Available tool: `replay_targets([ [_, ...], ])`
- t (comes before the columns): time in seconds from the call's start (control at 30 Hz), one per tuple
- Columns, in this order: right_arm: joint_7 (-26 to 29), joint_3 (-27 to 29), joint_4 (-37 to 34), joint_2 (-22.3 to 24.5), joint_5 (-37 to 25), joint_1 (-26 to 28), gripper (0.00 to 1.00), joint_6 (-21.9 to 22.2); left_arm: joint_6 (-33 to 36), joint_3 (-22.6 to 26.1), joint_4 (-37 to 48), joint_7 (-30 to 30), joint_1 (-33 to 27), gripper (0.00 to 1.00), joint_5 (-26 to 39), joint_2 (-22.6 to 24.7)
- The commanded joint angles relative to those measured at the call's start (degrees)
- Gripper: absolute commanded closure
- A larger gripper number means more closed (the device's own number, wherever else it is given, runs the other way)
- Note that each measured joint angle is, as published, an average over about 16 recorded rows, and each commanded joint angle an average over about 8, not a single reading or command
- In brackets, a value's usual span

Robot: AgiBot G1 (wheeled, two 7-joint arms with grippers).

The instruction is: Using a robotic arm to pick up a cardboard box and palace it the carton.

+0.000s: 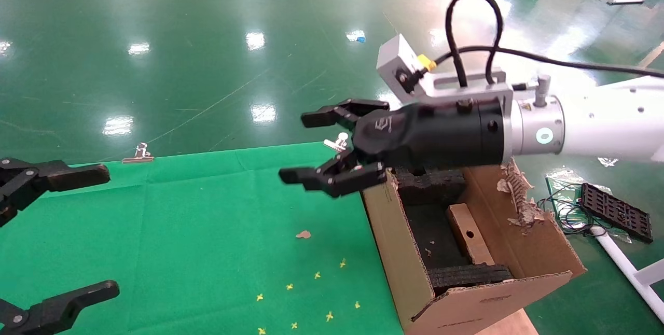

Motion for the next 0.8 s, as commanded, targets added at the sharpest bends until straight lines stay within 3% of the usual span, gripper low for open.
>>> replay_targets([
  [0.03,-1.2,3.0,1.2,-0.1,0.7,-2.6,0.00,-1.0,0.0,0.0,0.0,0.0,0.0,0.00,0.0,0.0],
  [0.5,-9.5,23.8,9.4,-0.7,5.6,-20.8,0.00,-7.7,0.0,0.0,0.0,0.0,0.0,0.00,0.0,0.0],
  [0.8,-11.9,30.9,12.2,-0.9,7.3,-27.0,0.00,-10.0,0.0,0.1,0.0,0.0,0.0,0.00,-0.1,0.0],
])
